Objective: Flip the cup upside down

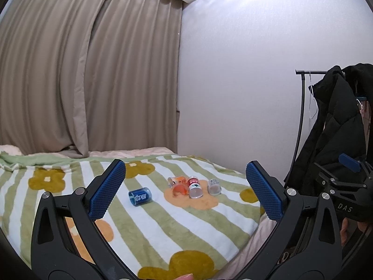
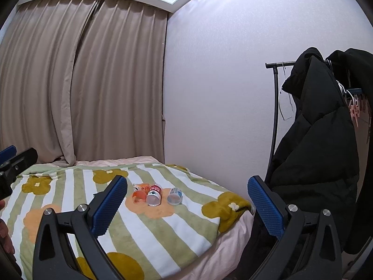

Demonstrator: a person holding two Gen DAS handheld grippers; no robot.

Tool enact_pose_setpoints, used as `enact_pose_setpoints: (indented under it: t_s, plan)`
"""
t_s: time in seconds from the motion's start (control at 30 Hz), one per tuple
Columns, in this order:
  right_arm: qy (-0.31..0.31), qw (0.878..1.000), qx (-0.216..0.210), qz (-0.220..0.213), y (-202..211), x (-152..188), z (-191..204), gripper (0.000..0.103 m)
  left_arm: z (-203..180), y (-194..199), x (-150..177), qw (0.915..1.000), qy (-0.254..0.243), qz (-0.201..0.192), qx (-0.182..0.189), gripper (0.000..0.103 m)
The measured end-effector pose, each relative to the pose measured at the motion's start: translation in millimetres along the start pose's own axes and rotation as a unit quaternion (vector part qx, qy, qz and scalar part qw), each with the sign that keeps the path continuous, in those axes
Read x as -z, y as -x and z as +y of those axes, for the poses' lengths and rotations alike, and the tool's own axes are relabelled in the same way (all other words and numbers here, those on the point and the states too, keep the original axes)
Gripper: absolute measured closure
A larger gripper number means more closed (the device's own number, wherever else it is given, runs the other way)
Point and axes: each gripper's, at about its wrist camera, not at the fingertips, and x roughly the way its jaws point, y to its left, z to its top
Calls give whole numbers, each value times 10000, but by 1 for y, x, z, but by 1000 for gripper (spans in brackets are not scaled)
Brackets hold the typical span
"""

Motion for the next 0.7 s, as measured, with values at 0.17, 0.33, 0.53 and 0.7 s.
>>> enact_pose_setpoints:
  t_s: [0.17, 0.33, 0.53, 0.7]
  plan:
    - [18, 10000, 19, 5, 2, -3, 2, 0, -2, -3, -2, 9999, -57, 74, 49, 0]
    - [-53, 10000, -59, -6, -4, -4, -2, 0, 4, -13, -7, 9999, -27, 162, 28, 0]
    - [-42, 9994, -330, 109, -32, -13, -1, 0, 21, -47, -13, 9987, 128, 499, -11, 0]
    - [-41, 9986, -466, 240, -70, -16, -1, 0, 29, -112, -23, 9955, 117, 927, 128, 0]
